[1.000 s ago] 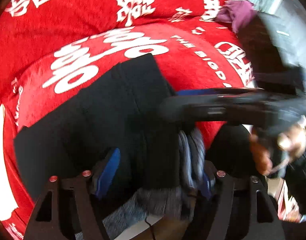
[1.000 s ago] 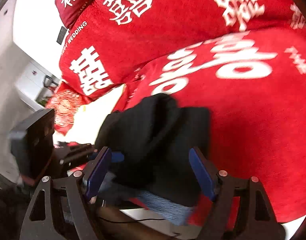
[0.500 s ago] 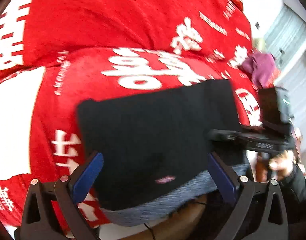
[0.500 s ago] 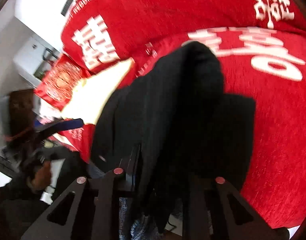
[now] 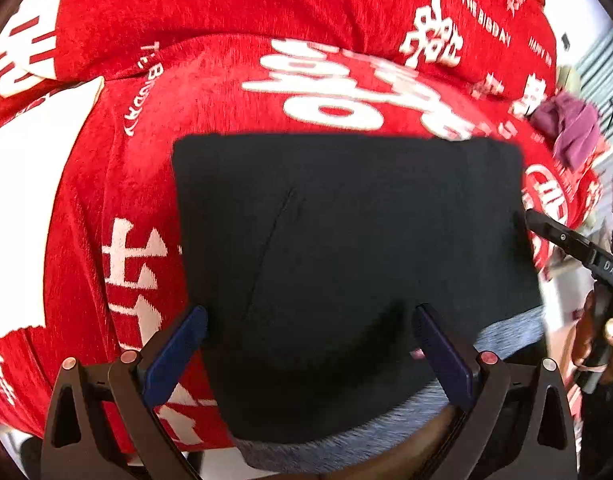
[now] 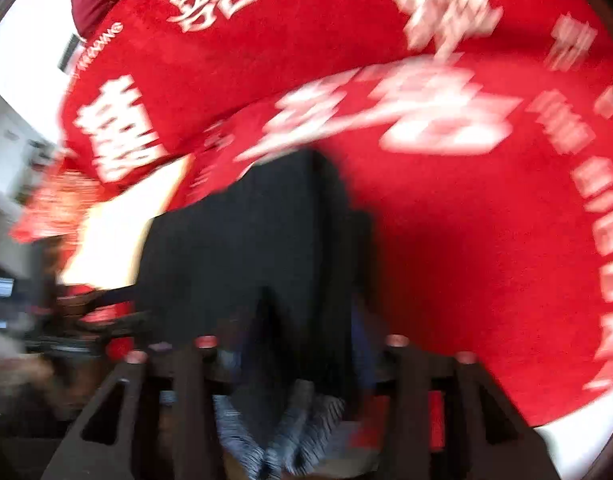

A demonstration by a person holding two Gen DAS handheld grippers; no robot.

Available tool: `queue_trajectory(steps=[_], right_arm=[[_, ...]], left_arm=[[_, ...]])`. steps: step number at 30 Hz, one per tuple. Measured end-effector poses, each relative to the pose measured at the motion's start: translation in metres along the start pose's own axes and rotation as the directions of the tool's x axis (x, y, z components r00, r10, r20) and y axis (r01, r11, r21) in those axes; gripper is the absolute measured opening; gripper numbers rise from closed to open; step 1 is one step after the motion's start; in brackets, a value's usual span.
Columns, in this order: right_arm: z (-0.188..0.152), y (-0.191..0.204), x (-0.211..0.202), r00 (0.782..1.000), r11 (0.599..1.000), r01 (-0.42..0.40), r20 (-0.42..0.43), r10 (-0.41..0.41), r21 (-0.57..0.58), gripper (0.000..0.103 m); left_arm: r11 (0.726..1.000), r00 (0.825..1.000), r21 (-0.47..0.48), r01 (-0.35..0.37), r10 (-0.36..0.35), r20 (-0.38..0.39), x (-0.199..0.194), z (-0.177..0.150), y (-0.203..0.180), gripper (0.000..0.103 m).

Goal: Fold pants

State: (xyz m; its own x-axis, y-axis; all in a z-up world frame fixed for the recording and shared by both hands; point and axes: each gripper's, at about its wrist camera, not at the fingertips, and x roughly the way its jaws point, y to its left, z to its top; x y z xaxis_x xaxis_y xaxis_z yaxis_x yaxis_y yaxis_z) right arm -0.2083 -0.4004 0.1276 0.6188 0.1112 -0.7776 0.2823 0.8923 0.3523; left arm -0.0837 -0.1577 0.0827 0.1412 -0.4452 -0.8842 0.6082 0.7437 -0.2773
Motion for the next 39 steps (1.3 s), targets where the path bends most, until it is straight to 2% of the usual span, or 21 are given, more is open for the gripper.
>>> queue_trajectory(steps=[2, 4, 5, 6, 8, 10, 11, 13, 15, 18, 20, 22, 23, 25, 26, 27, 29, 31, 32, 37, 39], right_arm=[[0.007, 0.016, -0.026, 0.995, 0.994, 0.042, 0.095, -0.033, -0.096, 0.054], [0.015, 0.041, -0.041, 0.987, 0.980, 0.011, 0.159, 0.021, -0.199, 0.064], [0.019, 0.052, -0.043, 0.984, 0.970, -0.006, 0.170, 0.049, -0.243, 0.076], [0.025, 0.063, -0.040, 0.981, 0.957, -0.028, 0.175, 0.082, -0.290, 0.081], [0.035, 0.079, -0.020, 0.980, 0.932, -0.059, 0.159, 0.123, -0.358, 0.081], [0.043, 0.076, 0.018, 0.993, 0.930, -0.041, 0.086, 0.077, -0.366, 0.081], [0.047, 0.064, 0.045, 0.999, 0.944, -0.022, 0.018, 0.029, -0.329, 0.081], [0.047, 0.037, 0.076, 0.997, 0.967, -0.011, -0.082, -0.010, -0.256, 0.081], [0.048, 0.028, 0.072, 0.998, 0.967, 0.007, -0.062, -0.023, -0.253, 0.081], [0.048, 0.028, 0.033, 1.000, 0.976, -0.007, -0.012, 0.004, -0.216, 0.081], [0.030, 0.040, -0.003, 0.999, 0.953, 0.026, 0.048, -0.013, -0.303, 0.081], [0.010, 0.051, -0.019, 0.998, 0.912, 0.050, 0.061, -0.028, -0.407, 0.081], [-0.009, 0.062, -0.024, 0.998, 0.874, 0.054, 0.049, -0.035, -0.483, 0.081], [-0.034, 0.071, -0.021, 0.999, 0.830, 0.041, 0.014, -0.041, -0.556, 0.081], [-0.046, 0.072, -0.016, 0.999, 0.822, -0.008, -0.036, -0.015, -0.569, 0.081], [-0.053, 0.069, -0.010, 0.997, 0.828, -0.046, -0.080, 0.001, -0.558, 0.081], [-0.059, 0.058, 0.009, 0.989, 0.848, -0.049, -0.143, -0.032, -0.527, 0.081], [-0.057, 0.051, 0.016, 0.988, 0.857, -0.041, -0.149, -0.043, -0.514, 0.081], [-0.051, 0.051, 0.013, 0.988, 0.868, -0.052, -0.153, -0.028, -0.494, 0.081], [-0.036, 0.053, 0.000, 0.994, 0.881, -0.038, -0.109, -0.016, -0.471, 0.084], [-0.034, 0.049, 0.012, 0.989, 0.890, -0.027, -0.139, -0.042, -0.456, 0.084]], left_arm=[[1.000, 0.999, 0.014, 0.021, -0.022, 0.024, -0.007, -0.001, -0.007, 0.103], [0.999, 1.000, 0.045, 0.003, -0.004, 0.024, -0.003, -0.001, -0.015, 0.103], [0.998, 1.000, 0.061, -0.020, 0.019, 0.021, 0.003, -0.003, -0.018, 0.103], [0.997, 0.999, 0.066, -0.030, 0.029, 0.020, 0.005, -0.003, -0.019, 0.103], [0.995, 0.998, 0.075, -0.058, 0.057, 0.014, 0.011, -0.005, -0.020, 0.103], [0.996, 0.998, 0.072, -0.059, 0.059, 0.008, 0.011, -0.007, -0.017, 0.103], [0.997, 0.999, 0.062, -0.045, 0.045, 0.003, 0.009, -0.008, -0.015, 0.103], [0.999, 1.000, 0.039, -0.021, 0.021, -0.002, 0.005, -0.009, -0.011, 0.103], [1.000, 1.000, 0.015, -0.010, 0.010, 0.002, -0.002, -0.010, -0.007, 0.103], [1.000, 0.999, 0.000, 0.013, -0.013, 0.037, -0.014, -0.009, -0.008, 0.103], [1.000, 0.998, 0.019, 0.015, -0.016, 0.060, -0.020, -0.008, -0.016, 0.103], [0.998, 0.998, 0.056, 0.015, -0.019, 0.063, -0.018, -0.005, -0.028, 0.103], [0.997, 0.998, 0.081, 0.014, -0.019, 0.059, -0.014, -0.004, -0.036, 0.103], [0.993, 0.999, 0.115, -0.018, 0.012, 0.053, -0.003, -0.003, -0.048, 0.103], [0.989, 0.997, 0.141, -0.054, 0.046, 0.062, 0.003, -0.003, -0.053, 0.103], [0.983, 0.996, 0.166, -0.075, 0.066, 0.063, 0.009, -0.004, -0.057, 0.103], [0.975, 0.995, 0.201, -0.098, 0.091, 0.045, 0.017, -0.006, -0.061, 0.103], [0.970, 0.993, 0.215, -0.115, 0.104, 0.062, 0.010, -0.008, -0.064, 0.103], [0.974, 0.995, 0.208, -0.090, 0.078, 0.068, 0.002, -0.006, -0.061, 0.103], [0.991, 0.989, 0.083, -0.109, 0.099, 0.112, -0.007, 0.027, -0.031, 0.103], [0.999, 0.995, 0.016, -0.052, 0.050, 0.091, 0.004, 0.046, -0.015, 0.103]])
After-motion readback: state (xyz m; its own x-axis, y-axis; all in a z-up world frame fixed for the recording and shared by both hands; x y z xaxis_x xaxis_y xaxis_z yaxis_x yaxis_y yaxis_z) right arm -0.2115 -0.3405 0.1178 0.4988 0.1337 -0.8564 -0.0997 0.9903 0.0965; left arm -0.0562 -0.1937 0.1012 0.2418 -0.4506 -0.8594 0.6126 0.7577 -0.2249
